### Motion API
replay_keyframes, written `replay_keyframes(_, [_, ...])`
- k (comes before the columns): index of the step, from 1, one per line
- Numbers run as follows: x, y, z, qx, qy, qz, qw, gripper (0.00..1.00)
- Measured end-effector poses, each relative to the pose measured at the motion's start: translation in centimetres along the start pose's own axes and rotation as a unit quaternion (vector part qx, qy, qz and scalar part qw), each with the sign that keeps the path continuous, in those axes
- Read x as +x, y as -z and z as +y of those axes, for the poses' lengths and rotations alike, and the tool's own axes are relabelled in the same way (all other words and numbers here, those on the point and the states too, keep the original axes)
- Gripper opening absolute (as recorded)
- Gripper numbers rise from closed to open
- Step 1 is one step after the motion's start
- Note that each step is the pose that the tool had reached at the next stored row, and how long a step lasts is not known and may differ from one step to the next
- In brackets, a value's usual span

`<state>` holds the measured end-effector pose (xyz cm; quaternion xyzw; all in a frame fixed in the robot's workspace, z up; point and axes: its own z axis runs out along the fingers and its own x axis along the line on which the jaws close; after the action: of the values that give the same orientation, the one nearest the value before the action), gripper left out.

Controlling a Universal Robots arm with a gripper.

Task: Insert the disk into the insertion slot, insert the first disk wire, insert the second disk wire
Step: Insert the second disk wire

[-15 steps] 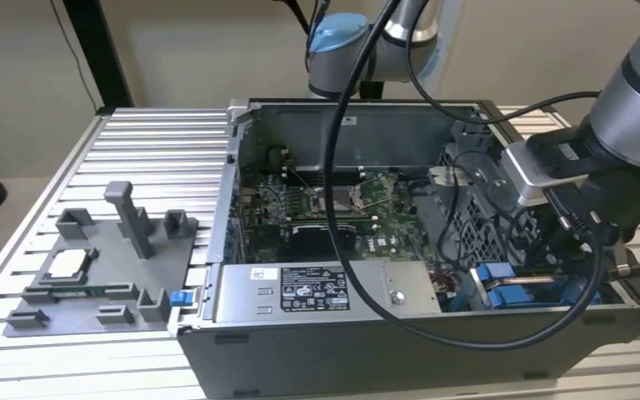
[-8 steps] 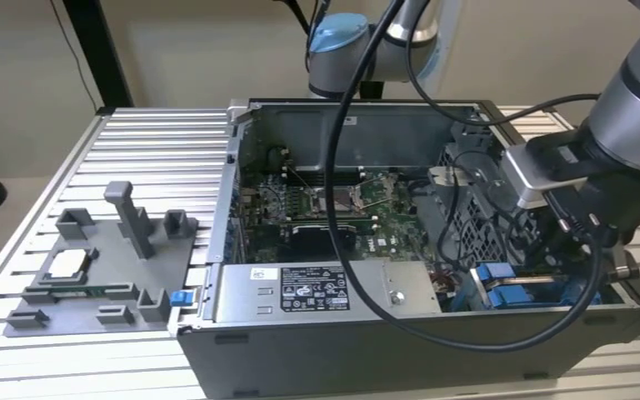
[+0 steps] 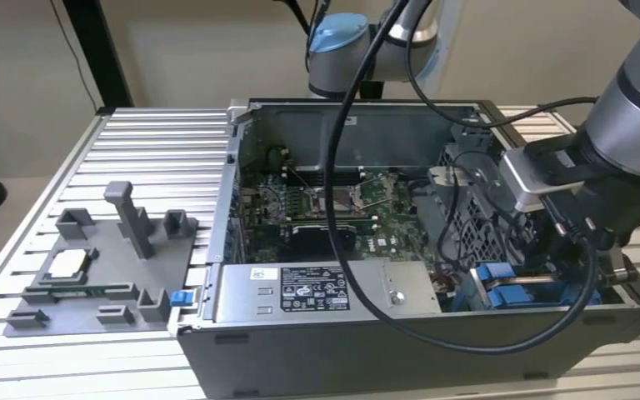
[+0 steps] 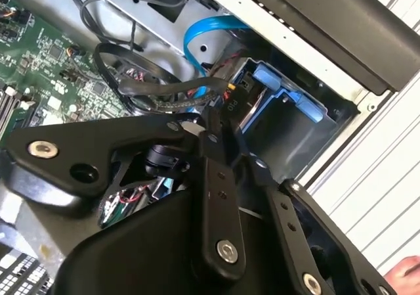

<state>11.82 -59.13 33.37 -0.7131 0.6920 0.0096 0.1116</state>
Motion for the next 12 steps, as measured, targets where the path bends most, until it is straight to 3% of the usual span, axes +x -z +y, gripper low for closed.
replay_keyframes(2, [-0.01,0.02,0.00,0.0002,0.000,-0.0017,1.0000,1.00])
replay_keyframes(7, [-0.03,0.20,-0.04,-0.0008,-0.001,-0.0021,1.0000,1.00])
replay_keyframes(12, [-0.21,1.25,-0.19,-0.0041,-0.001,-0.0020,1.0000,1.00])
